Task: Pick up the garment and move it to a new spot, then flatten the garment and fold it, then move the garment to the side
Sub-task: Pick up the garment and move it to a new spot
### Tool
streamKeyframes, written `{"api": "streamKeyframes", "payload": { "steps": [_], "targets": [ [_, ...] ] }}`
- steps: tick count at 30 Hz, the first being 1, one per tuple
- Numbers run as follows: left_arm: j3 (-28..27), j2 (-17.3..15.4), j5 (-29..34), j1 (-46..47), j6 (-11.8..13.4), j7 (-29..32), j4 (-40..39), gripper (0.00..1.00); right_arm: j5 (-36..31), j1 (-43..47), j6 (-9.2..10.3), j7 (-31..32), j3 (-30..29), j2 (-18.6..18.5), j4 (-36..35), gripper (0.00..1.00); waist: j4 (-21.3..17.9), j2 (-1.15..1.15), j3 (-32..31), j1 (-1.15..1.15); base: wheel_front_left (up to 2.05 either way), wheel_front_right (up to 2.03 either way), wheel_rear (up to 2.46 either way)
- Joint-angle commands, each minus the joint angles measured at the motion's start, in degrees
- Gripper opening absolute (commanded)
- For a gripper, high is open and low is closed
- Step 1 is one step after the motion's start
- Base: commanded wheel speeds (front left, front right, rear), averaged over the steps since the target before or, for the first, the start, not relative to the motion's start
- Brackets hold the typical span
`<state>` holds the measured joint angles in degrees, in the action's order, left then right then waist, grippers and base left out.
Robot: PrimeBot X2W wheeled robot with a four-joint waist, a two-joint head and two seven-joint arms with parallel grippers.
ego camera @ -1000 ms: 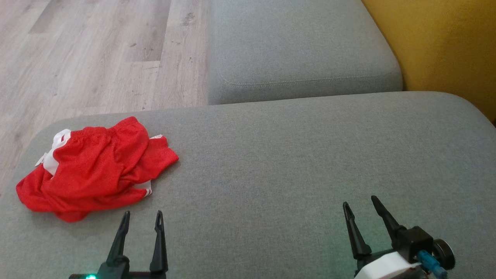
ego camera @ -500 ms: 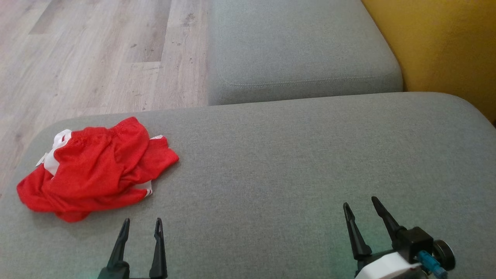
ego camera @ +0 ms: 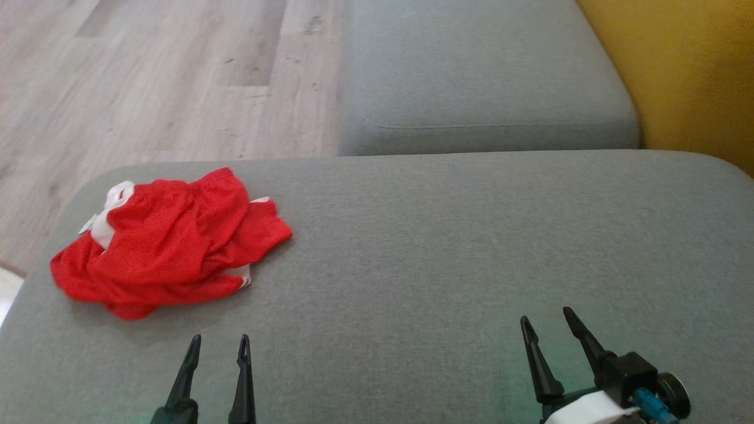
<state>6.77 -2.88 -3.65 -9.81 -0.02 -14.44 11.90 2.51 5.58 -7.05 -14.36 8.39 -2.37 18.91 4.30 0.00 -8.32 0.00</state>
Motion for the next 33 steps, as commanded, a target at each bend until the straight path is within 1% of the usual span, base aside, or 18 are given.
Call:
{"api": "streamKeyframes", "payload": {
  "steps": [1,16,22,27,33],
  "targets": [
    [-2.0,0.0,-0.3,2.9,-0.1,-0.6,-1.7,1.0,0.4,-2.2,-0.44,-0.6,1.3,-0.5,-2.1,1.0,1.2,0.0,0.2,0.0,0.0,0.0,0.0],
    [-4.2,-0.6,1.2,2.4,-0.5,-0.6,-2.1,1.0,2.5,-2.1,-0.44,-0.6,2.5,-0.5,-2.7,1.0,13.1,0.0,0.6,0.0,0.0,0.0,0.0],
    [-5.0,-0.9,1.4,2.0,-0.7,-0.6,-2.4,1.0,2.9,-1.9,-0.44,-0.6,2.9,-0.5,-2.7,1.0,17.1,0.0,0.4,0.0,0.0,0.0,0.0],
    [-5.6,-1.0,1.5,1.4,-0.7,-0.6,-2.5,1.0,2.8,-2.0,-0.44,-0.6,3.2,-0.5,-2.7,1.0,18.7,0.0,0.9,0.0,0.0,0.0,0.0],
    [-6.1,-1.2,2.0,1.2,-0.2,-0.6,-3.7,1.0,2.4,-2.4,-0.44,-0.6,3.6,-0.5,-2.6,1.0,19.4,0.0,1.5,0.0,0.0,0.0,0.0]
  ]
}}
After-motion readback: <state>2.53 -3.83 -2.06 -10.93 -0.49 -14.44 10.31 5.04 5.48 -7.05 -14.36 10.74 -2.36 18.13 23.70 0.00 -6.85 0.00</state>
